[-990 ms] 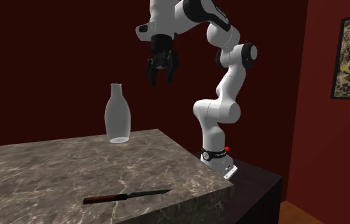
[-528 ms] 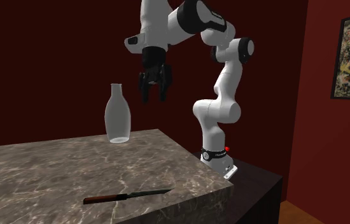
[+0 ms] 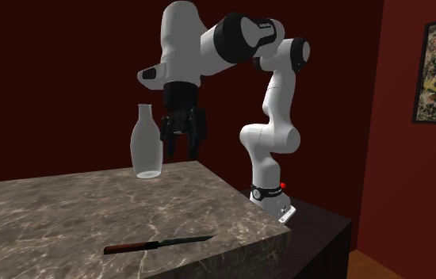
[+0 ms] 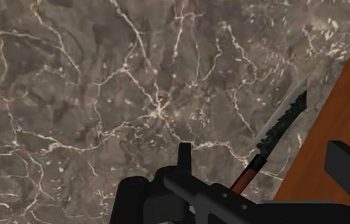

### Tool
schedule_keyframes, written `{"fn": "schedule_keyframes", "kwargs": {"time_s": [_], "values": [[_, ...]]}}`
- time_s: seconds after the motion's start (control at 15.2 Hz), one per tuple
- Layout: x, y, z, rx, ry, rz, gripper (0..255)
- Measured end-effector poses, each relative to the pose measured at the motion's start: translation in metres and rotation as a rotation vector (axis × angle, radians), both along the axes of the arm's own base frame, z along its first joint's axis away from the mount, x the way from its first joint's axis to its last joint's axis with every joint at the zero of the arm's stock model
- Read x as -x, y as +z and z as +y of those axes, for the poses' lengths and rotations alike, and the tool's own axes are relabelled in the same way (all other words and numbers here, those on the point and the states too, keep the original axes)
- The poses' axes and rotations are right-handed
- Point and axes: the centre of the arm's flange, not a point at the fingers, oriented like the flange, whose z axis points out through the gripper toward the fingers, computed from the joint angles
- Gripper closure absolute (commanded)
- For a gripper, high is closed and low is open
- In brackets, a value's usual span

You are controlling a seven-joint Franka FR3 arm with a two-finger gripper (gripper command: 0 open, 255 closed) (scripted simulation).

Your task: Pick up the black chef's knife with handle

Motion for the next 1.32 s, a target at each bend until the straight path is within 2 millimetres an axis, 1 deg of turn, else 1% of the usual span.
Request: {"fn": "schedule_keyframes", "kwargs": {"time_s": [0.07,0.13,0.33,0.4,0.59,0.73,1.12,1.19,1.32], "values": [[-0.009,-0.005,0.006,-0.005,-0.002,-0.001,0],[-0.015,-0.015,0.012,-0.010,-0.003,-0.002,0],[-0.037,-0.036,0.031,-0.027,-0.008,-0.005,0],[-0.048,-0.046,0.038,-0.032,-0.009,-0.005,0],[-0.069,-0.069,0.058,-0.046,-0.013,-0.007,0],[-0.074,-0.078,0.061,-0.050,-0.015,-0.008,0],[-0.076,-0.110,0.062,-0.051,-0.015,-0.008,0],[-0.076,-0.112,0.062,-0.051,-0.015,-0.008,255],[-0.077,-0.110,0.058,-0.051,-0.022,-0.016,255]]}}
